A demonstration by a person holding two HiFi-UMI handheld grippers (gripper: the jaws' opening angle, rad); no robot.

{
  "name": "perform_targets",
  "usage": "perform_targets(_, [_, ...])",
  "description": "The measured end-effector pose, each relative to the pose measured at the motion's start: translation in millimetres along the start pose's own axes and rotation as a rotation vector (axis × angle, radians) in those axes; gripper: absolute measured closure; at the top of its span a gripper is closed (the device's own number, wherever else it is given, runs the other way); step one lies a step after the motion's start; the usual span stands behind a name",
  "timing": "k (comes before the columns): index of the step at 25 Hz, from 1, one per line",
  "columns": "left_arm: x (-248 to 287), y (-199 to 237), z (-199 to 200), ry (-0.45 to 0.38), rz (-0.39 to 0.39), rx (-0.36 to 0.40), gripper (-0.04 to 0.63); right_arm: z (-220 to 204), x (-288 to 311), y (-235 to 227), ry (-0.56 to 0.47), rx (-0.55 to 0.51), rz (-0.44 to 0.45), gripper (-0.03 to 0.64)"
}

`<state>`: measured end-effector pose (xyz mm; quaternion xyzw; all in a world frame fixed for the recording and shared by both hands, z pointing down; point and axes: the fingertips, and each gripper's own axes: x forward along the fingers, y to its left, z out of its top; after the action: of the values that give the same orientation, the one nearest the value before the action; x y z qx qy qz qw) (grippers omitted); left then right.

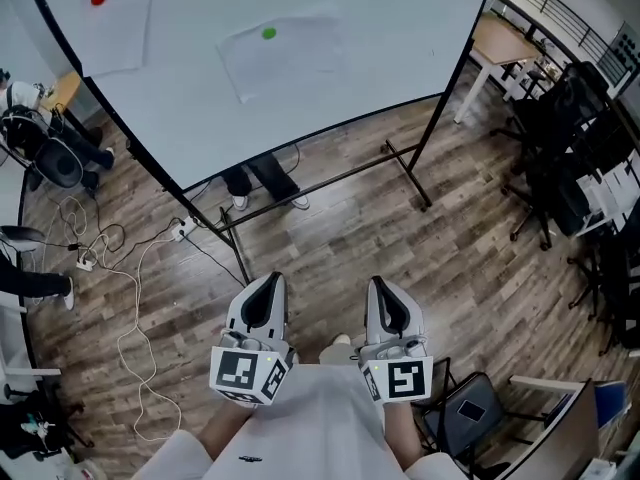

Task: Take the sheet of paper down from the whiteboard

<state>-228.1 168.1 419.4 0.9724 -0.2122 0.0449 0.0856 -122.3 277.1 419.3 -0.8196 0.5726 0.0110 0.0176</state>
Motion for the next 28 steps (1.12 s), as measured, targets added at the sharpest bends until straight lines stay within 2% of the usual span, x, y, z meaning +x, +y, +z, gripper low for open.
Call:
perform_targets(5, [27.5,-22.9,7.8,-0.012,0.037,0.005,0.589,5.3,8.7,-38.2,-0.006,-0.004,0.034,0.606])
perform_targets(13, [59.6,-19.2,10.7,0.002,0.095,-0.018,0.589,-1.1,43.5,-62.7,0.001,0.044,0.093,0.606])
perform_targets(19, [96.8,11.0,18.2,0.0,0.115,-0.034,0.589,-7.2,97.3,-63.2,0.013,0.045,0.135,0.606])
perform_targets(28, [199.2,86.3,49.6,-0.032,0.123,-0.072,0.589,5.9,231.6,-68.5,0.007,-0.011,0.186,0.606])
